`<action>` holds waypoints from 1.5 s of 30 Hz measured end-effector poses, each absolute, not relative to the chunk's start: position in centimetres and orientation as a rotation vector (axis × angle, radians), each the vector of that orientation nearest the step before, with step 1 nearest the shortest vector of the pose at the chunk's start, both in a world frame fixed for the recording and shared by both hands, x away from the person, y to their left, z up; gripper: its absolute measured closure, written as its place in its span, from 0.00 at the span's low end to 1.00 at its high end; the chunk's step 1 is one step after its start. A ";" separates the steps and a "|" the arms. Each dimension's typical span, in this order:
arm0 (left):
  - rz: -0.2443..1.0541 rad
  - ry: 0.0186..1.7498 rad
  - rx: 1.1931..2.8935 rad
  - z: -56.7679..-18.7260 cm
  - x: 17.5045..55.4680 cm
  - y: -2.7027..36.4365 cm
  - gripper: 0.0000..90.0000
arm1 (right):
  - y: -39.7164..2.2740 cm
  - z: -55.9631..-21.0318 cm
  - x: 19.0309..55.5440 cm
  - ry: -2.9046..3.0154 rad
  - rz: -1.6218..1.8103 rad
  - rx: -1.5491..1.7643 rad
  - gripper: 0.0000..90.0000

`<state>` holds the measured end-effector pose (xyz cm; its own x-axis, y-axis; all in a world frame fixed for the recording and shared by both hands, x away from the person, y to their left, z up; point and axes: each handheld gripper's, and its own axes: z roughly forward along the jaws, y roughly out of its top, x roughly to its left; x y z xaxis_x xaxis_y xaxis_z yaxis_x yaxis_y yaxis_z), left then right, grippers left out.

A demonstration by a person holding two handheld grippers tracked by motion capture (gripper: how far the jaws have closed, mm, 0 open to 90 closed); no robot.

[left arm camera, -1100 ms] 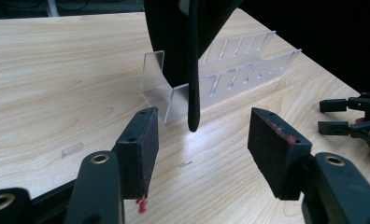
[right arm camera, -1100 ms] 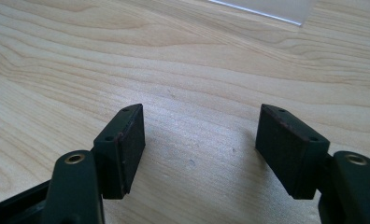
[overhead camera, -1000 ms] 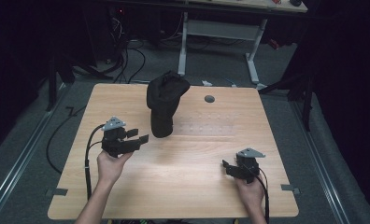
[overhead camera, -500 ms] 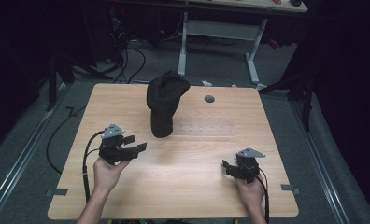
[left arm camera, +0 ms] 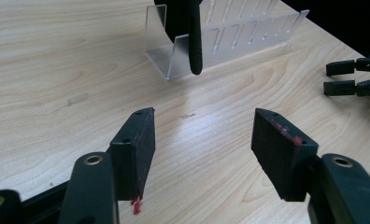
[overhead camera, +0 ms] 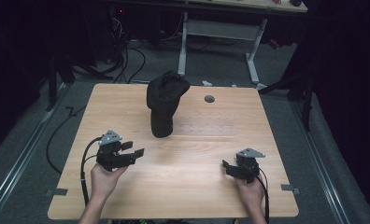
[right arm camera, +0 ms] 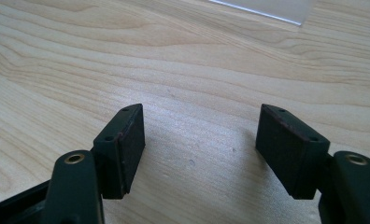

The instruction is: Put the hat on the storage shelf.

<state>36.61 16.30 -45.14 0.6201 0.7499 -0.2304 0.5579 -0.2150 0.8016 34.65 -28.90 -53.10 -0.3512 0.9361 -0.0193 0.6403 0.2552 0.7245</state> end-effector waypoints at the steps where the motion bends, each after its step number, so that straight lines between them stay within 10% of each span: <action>1: 0.257 1.047 1.897 -45.2 36.5 16.4 0.45 | -28.9 -53.1 34.6 2.082 0.877 1.429 0.37; 45: 0.502 1.207 2.064 -53.3 36.3 15.5 0.37 | -28.9 -53.1 34.6 2.082 0.877 1.429 0.37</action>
